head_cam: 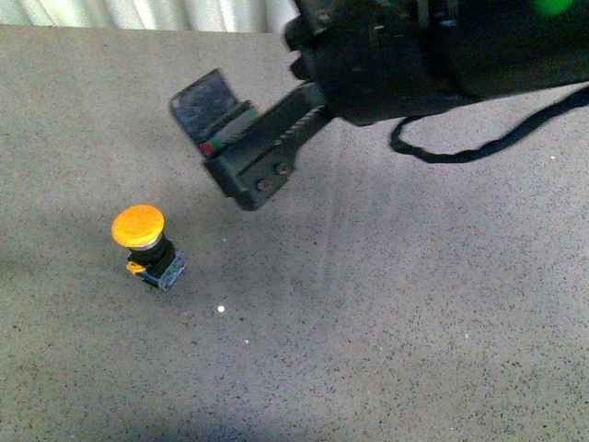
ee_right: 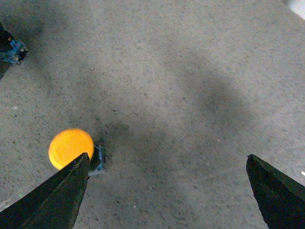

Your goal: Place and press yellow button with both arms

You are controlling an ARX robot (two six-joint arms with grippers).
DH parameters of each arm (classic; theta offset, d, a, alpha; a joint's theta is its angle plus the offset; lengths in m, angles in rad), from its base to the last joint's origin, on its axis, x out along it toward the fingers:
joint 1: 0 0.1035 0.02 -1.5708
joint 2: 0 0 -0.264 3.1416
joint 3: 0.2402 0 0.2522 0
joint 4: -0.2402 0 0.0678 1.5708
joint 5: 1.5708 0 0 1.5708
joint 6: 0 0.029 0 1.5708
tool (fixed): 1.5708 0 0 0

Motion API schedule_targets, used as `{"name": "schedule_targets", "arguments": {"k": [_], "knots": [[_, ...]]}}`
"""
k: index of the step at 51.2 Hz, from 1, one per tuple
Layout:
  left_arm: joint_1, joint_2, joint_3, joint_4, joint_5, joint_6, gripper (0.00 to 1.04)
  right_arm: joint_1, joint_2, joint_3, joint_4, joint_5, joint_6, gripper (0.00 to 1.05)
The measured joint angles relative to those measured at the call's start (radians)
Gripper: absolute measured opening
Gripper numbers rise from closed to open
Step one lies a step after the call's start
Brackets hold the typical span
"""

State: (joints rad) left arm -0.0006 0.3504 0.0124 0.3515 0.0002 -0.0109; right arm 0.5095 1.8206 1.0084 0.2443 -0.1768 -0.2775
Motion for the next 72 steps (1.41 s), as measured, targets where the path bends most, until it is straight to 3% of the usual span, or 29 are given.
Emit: {"name": "schedule_targets", "arguments": {"k": [23,32,72], "knots": [[0.0,-0.165,0.0,-0.165,0.0,0.0,0.01,0.095,0.161,0.173,-0.085,-0.139,0.16,0.02],[0.0,-0.319,0.0,-0.343,0.0,0.0,0.01,0.103,0.188,0.186,-0.114,-0.153,0.212,0.01],[0.001,-0.334,0.0,-0.352,0.0,0.0,0.01,0.104,0.282,0.233,-0.215,-0.137,0.341,0.01]]}}
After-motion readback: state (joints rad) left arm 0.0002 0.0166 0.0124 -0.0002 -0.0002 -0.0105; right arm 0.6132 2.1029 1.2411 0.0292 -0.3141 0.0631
